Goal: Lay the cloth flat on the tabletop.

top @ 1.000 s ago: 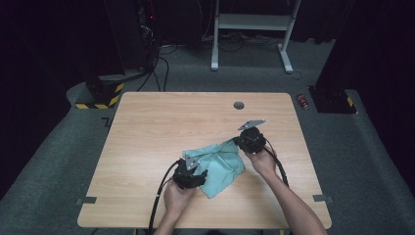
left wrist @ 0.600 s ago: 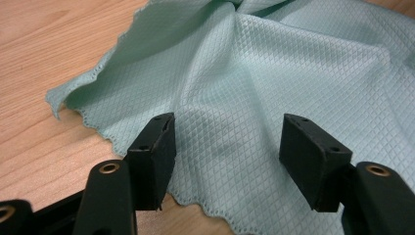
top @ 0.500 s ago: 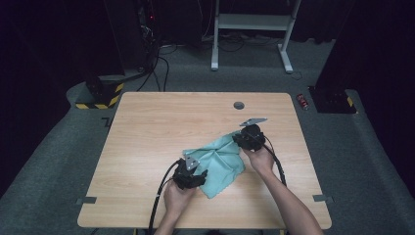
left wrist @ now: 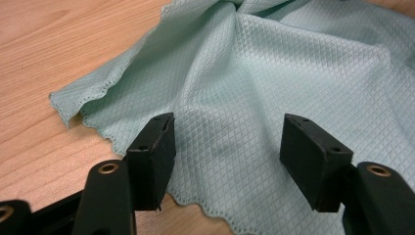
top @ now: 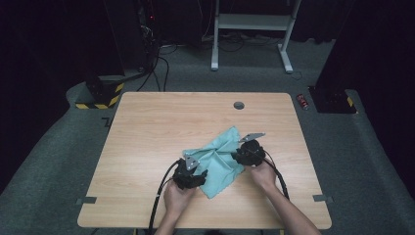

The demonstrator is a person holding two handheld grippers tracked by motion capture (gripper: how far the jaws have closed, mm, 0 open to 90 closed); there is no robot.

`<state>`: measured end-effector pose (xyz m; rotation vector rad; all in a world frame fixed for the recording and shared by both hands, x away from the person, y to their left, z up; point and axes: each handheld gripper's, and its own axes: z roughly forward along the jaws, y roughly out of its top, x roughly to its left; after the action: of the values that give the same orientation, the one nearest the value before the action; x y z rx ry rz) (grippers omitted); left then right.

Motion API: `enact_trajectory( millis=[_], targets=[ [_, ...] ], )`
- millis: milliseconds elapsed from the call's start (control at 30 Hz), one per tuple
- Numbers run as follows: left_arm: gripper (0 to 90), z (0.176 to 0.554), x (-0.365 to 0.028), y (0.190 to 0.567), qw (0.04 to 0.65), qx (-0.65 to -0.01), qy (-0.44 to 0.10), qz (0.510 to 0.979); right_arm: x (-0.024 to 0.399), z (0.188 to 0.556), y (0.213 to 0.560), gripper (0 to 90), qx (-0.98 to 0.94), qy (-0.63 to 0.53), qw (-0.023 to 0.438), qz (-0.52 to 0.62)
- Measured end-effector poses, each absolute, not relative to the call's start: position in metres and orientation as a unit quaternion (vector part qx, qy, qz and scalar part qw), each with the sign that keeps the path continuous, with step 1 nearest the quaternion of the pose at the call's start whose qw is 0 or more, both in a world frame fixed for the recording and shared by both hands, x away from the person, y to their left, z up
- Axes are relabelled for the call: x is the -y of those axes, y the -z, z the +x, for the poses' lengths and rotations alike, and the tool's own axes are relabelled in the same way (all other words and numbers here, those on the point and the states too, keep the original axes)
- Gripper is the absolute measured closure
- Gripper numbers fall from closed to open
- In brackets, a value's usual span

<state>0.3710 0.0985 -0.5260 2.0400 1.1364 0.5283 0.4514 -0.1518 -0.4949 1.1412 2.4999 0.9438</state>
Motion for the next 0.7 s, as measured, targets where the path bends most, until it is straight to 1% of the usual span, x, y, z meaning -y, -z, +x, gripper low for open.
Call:
enact_trajectory(
  millis=[67,167,267,333,367,533,700],
  targets=[
    [38.3,0.371,-0.099,0.526,0.365,-0.442,-0.205,0.794,0.158,0.448,0.498,65.3,-0.851,-0.323,0.114,0.398],
    [38.3,0.371,-0.099,0.526,0.365,-0.442,-0.205,0.793,0.166,0.445,0.501,69.6,-0.848,-0.324,0.101,0.407],
    [38.2,0.371,-0.099,0.526,0.365,-0.442,-0.205,0.793,0.169,0.445,0.506,78.9,-0.853,-0.319,0.094,0.403],
    [38.2,0.371,-0.099,0.526,0.365,-0.442,-0.205,0.793,0.170,0.445,0.507,87.2,-0.852,-0.322,0.094,0.402],
    [38.2,0.371,-0.099,0.526,0.365,-0.442,-0.205,0.793,0.171,0.445,0.506,88.8,-0.851,-0.325,0.091,0.401],
    [38.0,0.371,-0.099,0.526,0.365,-0.442,-0.205,0.793,0.176,0.436,0.496,89.5,-0.851,-0.338,0.101,0.389],
    [36.8,0.371,-0.098,0.526,0.365,-0.441,-0.205,0.794,0.184,0.416,0.489,89.4,-0.856,-0.331,0.110,0.382]
  ],
)
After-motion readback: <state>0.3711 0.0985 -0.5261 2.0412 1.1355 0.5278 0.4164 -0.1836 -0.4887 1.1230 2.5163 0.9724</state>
